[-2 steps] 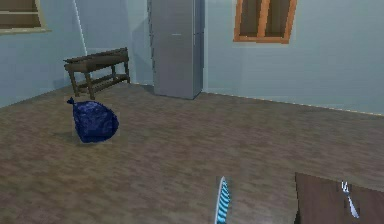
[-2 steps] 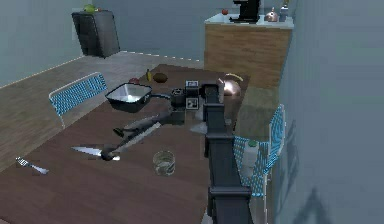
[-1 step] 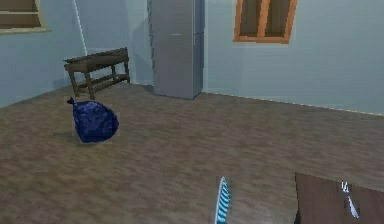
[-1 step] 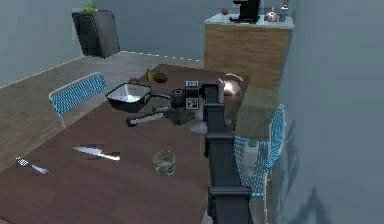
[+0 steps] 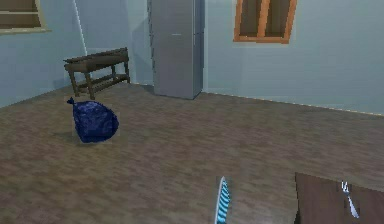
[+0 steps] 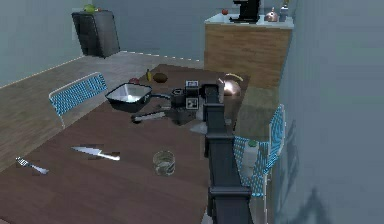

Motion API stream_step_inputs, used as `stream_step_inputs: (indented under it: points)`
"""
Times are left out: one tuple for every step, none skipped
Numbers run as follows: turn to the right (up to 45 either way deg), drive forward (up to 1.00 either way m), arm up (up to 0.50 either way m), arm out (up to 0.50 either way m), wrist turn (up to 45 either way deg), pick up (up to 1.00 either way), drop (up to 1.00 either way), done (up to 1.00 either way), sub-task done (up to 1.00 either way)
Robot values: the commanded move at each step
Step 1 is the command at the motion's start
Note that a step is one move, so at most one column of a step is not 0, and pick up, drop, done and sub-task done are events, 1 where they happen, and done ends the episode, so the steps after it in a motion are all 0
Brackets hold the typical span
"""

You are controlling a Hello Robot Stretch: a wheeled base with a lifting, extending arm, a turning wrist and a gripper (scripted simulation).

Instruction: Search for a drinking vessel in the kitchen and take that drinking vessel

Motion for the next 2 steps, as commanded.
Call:
stream_step_inputs:
  points:
    - [0.0, 0.0, -0.3, 0.0, 0.0, 0.0, 0.0, 0.0, 0.0]
    - [0.0, 0.0, 0.0, 0.0, 0.0, 1.0, 0.0, 0.0, 0.0]
